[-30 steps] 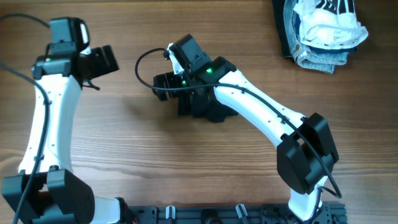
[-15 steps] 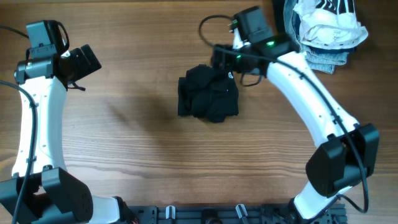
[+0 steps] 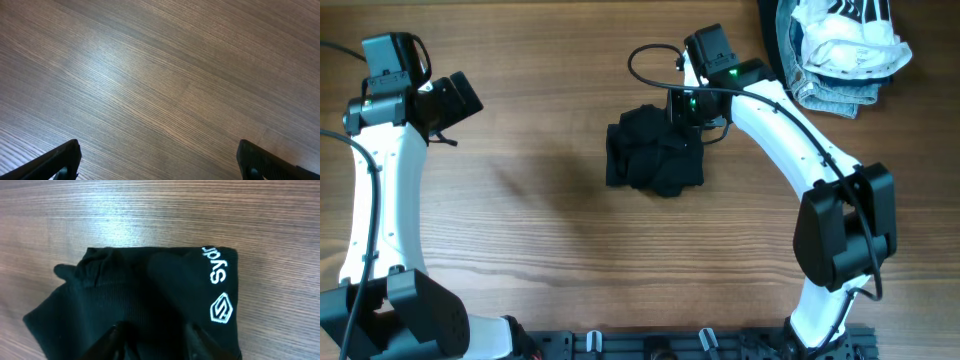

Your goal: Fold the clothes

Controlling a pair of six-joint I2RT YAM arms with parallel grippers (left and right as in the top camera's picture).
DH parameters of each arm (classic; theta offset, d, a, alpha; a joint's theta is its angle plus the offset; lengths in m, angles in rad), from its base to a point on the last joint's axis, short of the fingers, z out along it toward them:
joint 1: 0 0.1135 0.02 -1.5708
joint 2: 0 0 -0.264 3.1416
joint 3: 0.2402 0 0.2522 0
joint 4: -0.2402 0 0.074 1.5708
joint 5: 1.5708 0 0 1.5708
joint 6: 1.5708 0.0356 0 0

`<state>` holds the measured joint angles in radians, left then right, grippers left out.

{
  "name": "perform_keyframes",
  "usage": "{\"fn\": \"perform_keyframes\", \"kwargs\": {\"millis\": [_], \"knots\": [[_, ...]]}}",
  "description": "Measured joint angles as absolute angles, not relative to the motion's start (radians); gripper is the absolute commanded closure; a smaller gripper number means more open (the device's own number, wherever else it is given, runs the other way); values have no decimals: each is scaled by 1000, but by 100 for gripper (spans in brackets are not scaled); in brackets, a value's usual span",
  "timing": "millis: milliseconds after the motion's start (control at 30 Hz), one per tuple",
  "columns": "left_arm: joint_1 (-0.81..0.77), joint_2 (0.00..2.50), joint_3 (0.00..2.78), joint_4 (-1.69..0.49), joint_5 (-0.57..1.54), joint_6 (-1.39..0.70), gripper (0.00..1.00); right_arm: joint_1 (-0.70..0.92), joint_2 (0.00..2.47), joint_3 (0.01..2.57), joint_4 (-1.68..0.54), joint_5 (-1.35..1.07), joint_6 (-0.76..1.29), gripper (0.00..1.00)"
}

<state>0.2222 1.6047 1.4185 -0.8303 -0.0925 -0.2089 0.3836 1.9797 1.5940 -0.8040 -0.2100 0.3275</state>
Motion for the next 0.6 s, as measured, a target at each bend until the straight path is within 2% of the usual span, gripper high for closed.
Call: {"fn": "perform_keyframes", "kwargs": {"millis": [100, 333, 600], "knots": [[222, 1605, 1419, -830, -93, -209, 0, 384, 1980, 1594, -810, -226, 321, 95], [222, 1605, 1419, -830, -93, -209, 0, 400, 1980, 1594, -784, -297, 308, 96], [222, 1605, 1419, -830, -93, -209, 0, 516, 1980, 1592, -529, -389, 338, 96]]}}
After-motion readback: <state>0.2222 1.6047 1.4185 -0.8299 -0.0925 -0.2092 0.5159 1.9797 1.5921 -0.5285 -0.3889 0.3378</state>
